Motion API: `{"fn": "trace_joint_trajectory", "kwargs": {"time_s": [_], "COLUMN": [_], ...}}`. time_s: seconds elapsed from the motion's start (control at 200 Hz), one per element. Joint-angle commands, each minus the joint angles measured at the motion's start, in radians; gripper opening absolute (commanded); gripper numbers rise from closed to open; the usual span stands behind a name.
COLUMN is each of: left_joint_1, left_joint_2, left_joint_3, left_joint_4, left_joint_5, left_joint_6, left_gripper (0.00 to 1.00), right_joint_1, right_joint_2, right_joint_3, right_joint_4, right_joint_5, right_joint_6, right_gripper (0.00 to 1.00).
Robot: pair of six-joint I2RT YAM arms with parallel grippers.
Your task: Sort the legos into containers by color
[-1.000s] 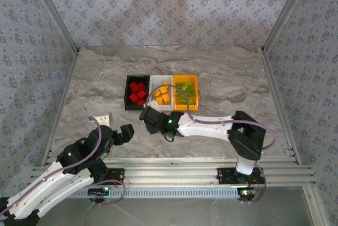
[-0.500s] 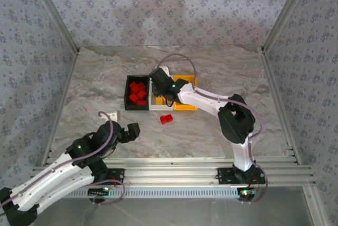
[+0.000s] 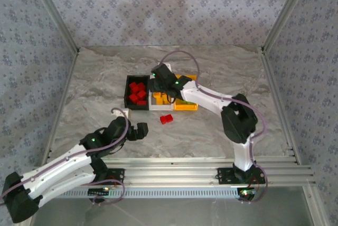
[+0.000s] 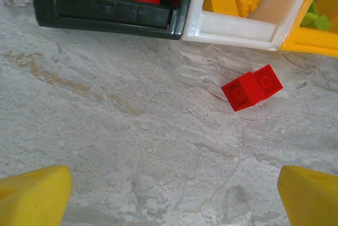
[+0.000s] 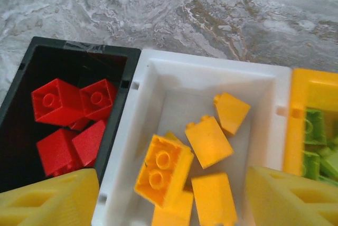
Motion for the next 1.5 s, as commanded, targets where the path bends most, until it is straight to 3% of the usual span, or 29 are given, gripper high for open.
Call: {"fn": "trace_joint_trajectory", "kwargs": {"time_s": [0.0, 0.16, 0.355, 0.49, 0.69, 1.129, 1.309, 1.499], "left_joint_1": [0.004, 0.002, -0.002, -0.002, -0.002, -0.002, -0.001, -0.001], "left_joint_2": [0.109, 0.339, 0.571, 0.683, 0.811, 0.780, 0.709, 0.525], "left_joint_3": [0.057, 0.095, 0.184, 0.245, 0.304, 0.244, 0.201, 0.192], "left_joint_4": [0.137, 0.328, 0.451, 0.478, 0.451, 0.408, 0.377, 0.270], "left_joint_5": [0.044, 0.128, 0.168, 0.179, 0.161, 0.115, 0.095, 0.073], "left_joint_6": [0.080, 0.133, 0.158, 0.168, 0.148, 0.121, 0.114, 0.108], "left_gripper": [1.00, 0.98, 0.86, 0.84, 0.71, 0.34, 0.27, 0.26], "right_joint_1": [0.017, 0.047, 0.065, 0.072, 0.081, 0.089, 0.088, 0.089], "right_joint_2": [-0.168, -0.360, -0.559, -0.665, -0.764, -0.846, -0.852, -0.864], "right_joint_3": [-0.139, -0.389, -0.593, -0.676, -0.745, -0.794, -0.797, -0.802], "right_joint_4": [0.070, 0.139, 0.136, 0.121, 0.099, 0.080, 0.074, 0.072], "right_joint_5": [0.016, 0.053, 0.096, 0.122, 0.156, 0.190, 0.194, 0.195], "right_joint_6": [0.028, 0.079, 0.140, 0.167, 0.192, 0.207, 0.215, 0.220], "right_gripper": [0.76, 0.76, 0.77, 0.77, 0.78, 0.78, 0.78, 0.78]}}
